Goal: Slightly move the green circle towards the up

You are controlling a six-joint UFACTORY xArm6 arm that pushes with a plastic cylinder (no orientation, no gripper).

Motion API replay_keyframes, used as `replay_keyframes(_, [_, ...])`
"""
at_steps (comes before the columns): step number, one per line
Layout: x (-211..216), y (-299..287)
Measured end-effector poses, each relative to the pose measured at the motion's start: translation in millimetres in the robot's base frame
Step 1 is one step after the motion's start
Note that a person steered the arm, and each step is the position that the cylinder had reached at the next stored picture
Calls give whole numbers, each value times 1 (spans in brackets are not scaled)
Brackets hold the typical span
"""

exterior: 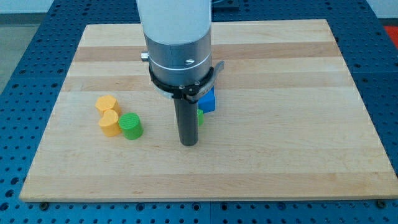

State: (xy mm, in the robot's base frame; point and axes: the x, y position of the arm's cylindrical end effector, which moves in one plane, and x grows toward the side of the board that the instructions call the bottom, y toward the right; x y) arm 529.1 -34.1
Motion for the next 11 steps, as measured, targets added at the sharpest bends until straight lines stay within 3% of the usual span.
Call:
replay_keyframes(2, [8, -1])
replay_keyframes(3, [32, -49])
replay_keyframes(5, [26, -121])
replay_keyframes(7, [-8, -123])
replay_keyframes(9, [-16, -90])
replay_keyframes(11, [13, -159])
